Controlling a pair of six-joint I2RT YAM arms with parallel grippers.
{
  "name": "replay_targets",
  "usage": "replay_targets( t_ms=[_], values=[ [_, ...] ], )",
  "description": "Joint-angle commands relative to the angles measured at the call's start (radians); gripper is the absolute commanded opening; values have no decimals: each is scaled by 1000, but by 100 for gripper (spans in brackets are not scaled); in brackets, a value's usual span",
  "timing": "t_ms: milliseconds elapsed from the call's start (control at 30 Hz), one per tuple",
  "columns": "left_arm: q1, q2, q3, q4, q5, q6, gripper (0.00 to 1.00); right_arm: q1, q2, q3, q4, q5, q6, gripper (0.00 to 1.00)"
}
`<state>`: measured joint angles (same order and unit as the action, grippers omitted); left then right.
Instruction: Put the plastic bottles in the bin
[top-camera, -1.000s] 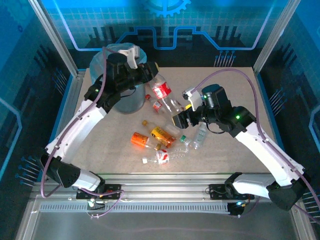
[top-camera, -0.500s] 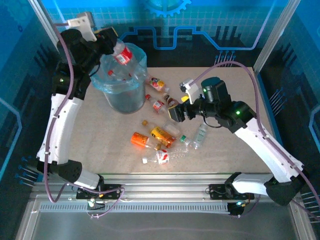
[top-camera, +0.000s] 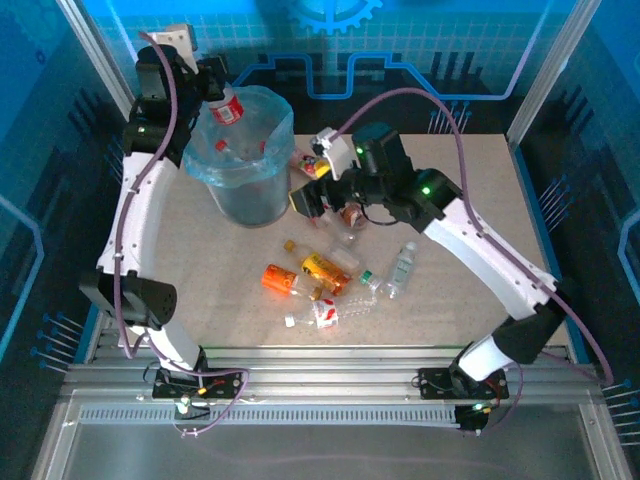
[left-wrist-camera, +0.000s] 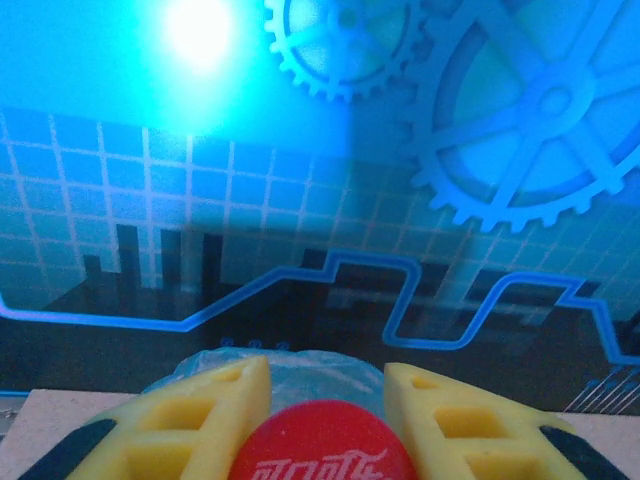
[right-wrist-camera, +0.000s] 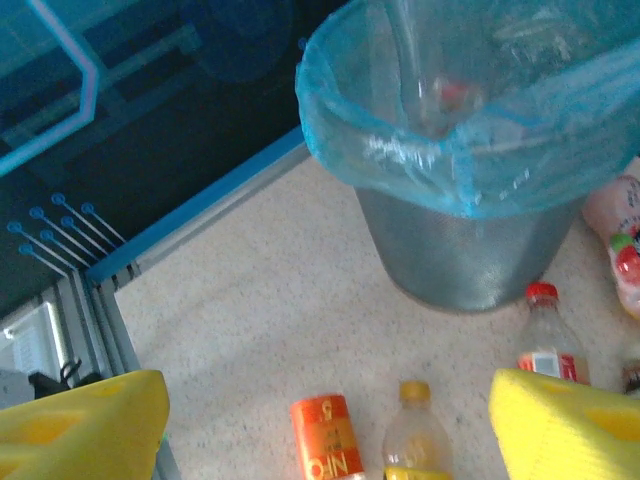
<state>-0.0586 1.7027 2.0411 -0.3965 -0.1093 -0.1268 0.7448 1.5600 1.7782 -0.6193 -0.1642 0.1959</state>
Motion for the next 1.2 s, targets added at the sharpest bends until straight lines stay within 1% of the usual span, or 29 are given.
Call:
replay_targets(
  t_ms=[0, 133, 267, 600, 700, 733, 833, 867, 900, 933, 1000, 1033, 1167],
  values=[
    [8, 10, 36, 15, -41, 103, 0, 13, 78, 105, -16, 4, 34, 84],
    [7, 59, 62, -35, -51, 166, 0, 18, 147, 176, -54, 0, 53, 84],
    [7, 84, 32, -60, -45, 214, 0, 19, 176, 183, -80, -5, 67, 84],
    [6, 54, -216, 54, -3, 268, 0, 21, 181, 139, -117, 8, 74, 84],
    [6, 59, -256, 70, 12, 277, 4, 20, 187, 142, -122, 5, 77, 84],
    [8, 61, -265, 75, 17, 279, 6, 20, 189, 142, -123, 4, 79, 84],
    [8, 67, -293, 96, 29, 285, 20, 19, 196, 145, -127, 2, 84, 84],
    [7, 70, -298, 97, 30, 283, 27, 20, 196, 145, -129, 0, 85, 84],
    [8, 71, -298, 96, 32, 283, 37, 21, 198, 145, -131, 0, 88, 84],
    [8, 71, -298, 93, 32, 281, 43, 20, 198, 145, -134, 0, 89, 84],
    [8, 70, -301, 93, 30, 273, 49, 21, 199, 147, -139, 0, 91, 84],
    [8, 68, -301, 93, 30, 268, 50, 20, 199, 147, -143, 0, 90, 84],
    [7, 61, -309, 93, 41, 246, 50, 19, 202, 150, -151, 3, 94, 84]
  ],
)
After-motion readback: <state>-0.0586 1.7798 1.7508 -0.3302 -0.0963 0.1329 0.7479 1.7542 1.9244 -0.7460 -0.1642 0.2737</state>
